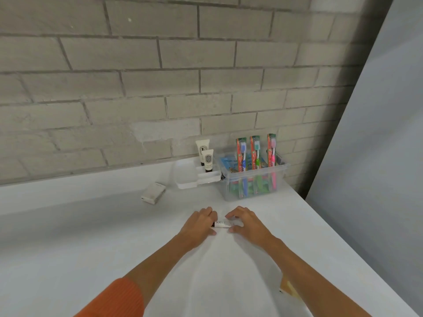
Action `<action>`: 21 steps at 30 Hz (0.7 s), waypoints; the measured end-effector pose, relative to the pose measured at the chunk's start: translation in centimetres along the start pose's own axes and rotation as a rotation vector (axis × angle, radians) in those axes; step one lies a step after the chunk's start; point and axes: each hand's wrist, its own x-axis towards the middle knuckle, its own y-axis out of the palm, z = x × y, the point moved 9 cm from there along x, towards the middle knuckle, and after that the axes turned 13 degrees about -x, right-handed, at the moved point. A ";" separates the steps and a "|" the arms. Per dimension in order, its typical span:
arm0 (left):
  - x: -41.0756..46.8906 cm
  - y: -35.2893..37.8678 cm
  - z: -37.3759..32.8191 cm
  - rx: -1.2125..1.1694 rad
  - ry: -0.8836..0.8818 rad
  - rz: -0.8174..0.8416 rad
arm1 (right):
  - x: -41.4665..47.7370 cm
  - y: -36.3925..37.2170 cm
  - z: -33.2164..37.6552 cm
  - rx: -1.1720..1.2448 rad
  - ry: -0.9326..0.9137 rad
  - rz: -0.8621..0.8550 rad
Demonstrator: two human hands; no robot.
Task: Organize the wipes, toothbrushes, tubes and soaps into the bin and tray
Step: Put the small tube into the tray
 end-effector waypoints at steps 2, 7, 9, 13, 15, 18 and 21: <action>0.1 0.6 0.1 -0.039 -0.043 0.004 | 0.0 0.4 0.2 -0.015 -0.011 0.001; 0.1 1.3 0.3 -0.117 -0.058 -0.012 | 0.1 0.8 0.5 -0.039 -0.017 -0.020; 0.2 1.2 0.6 -0.143 -0.057 -0.007 | 0.1 0.5 0.8 -0.051 -0.034 -0.026; 0.5 -0.9 1.4 -0.278 -0.055 -0.071 | 0.8 -2.0 2.1 -0.023 -0.081 -0.097; 0.7 -2.7 1.8 -0.371 -0.048 -0.120 | 1.6 -3.9 3.3 0.016 -0.090 -0.126; 0.9 -5.9 2.3 -0.509 -0.033 -0.218 | 2.8 -7.1 5.7 0.050 -0.096 -0.165; 1.0 -8.8 3.0 -0.598 -0.023 -0.301 | 3.9 -10.0 8.2 0.073 -0.133 -0.206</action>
